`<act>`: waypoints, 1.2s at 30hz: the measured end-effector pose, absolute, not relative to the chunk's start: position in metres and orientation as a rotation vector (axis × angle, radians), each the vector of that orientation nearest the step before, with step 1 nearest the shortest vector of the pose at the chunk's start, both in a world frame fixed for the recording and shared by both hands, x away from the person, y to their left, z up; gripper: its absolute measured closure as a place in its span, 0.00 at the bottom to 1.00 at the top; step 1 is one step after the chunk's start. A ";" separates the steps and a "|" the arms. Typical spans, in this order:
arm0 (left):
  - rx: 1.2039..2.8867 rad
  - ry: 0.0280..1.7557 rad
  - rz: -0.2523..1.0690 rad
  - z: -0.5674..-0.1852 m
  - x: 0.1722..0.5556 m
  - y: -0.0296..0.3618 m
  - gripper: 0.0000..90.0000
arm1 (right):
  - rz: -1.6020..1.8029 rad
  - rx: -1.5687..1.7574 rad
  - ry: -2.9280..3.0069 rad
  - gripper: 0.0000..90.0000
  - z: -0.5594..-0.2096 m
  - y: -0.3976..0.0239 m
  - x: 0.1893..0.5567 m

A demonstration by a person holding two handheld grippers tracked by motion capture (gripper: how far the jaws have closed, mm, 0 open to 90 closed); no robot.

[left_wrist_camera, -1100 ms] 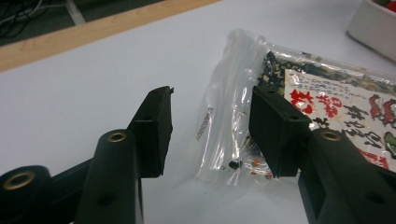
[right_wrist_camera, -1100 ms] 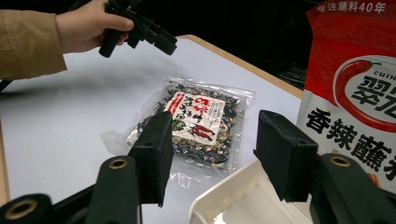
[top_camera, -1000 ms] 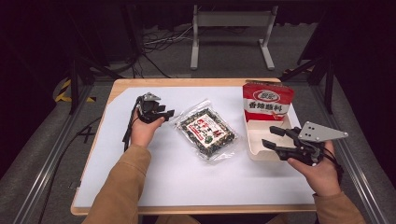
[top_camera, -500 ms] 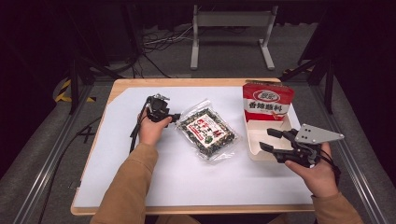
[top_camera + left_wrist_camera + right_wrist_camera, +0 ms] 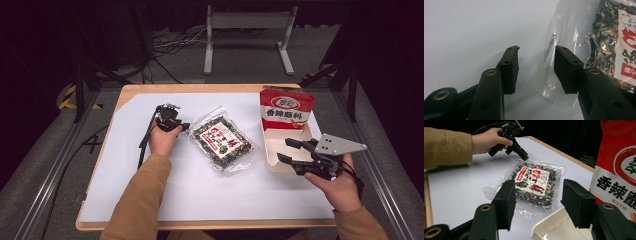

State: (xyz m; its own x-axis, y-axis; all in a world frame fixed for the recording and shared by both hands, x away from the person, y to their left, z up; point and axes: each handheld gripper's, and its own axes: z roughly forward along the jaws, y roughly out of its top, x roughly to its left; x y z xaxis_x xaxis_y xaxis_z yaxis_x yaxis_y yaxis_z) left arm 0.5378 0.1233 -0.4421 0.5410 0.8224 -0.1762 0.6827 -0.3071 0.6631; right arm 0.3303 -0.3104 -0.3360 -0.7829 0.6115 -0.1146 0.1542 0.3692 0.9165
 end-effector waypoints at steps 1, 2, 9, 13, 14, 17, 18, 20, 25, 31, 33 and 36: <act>2.080 1.201 0.246 -0.442 0.537 0.123 0.66 | 1.399 0.662 2.197 0.50 -0.336 -0.310 0.330; 2.084 1.196 0.243 -0.442 0.537 0.122 0.70 | 1.400 0.663 2.197 0.50 -0.336 -0.310 0.330; 2.126 1.151 0.236 -0.442 0.532 0.118 0.94 | 1.396 0.643 2.208 0.49 -0.336 -0.305 0.329; 2.105 1.160 0.219 -0.443 0.532 0.121 1.00 | 1.392 0.645 2.216 0.49 -0.338 -0.304 0.330; 2.105 1.160 0.222 -0.443 0.532 0.121 1.00 | 1.393 0.648 2.214 0.49 -0.338 -0.304 0.330; 2.119 1.153 0.242 -0.440 0.529 0.120 1.00 | 1.393 0.649 2.210 0.50 -0.338 -0.305 0.330; 2.122 1.149 0.248 -0.438 0.528 0.121 1.00 | 1.394 0.650 2.209 0.50 -0.338 -0.305 0.331; 2.102 1.142 0.251 -0.434 0.525 0.124 1.00 | 1.394 0.655 2.209 0.51 -0.339 -0.306 0.331; 2.057 1.102 0.228 -0.419 0.515 0.136 1.00 | 1.409 0.658 2.223 0.60 -0.340 -0.305 0.332; 2.006 1.013 0.275 -0.390 0.495 0.141 1.00 | 1.418 0.667 2.243 0.63 -0.343 -0.301 0.335; 1.990 0.976 0.292 -0.381 0.488 0.142 1.00 | 1.425 0.667 2.244 0.64 -0.343 -0.300 0.336; 1.958 0.930 0.305 -0.367 0.476 0.143 1.00 | 1.432 0.661 2.244 0.64 -0.342 -0.299 0.337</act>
State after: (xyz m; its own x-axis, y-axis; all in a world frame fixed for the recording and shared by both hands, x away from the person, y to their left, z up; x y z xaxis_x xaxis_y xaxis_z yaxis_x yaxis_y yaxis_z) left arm 0.4763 0.1427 -0.3671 0.6845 0.7134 -0.1497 0.4866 -0.2943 0.8226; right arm 0.3370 -0.2990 -0.3423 -0.8099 0.5816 -0.0759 0.1762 0.3647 0.9143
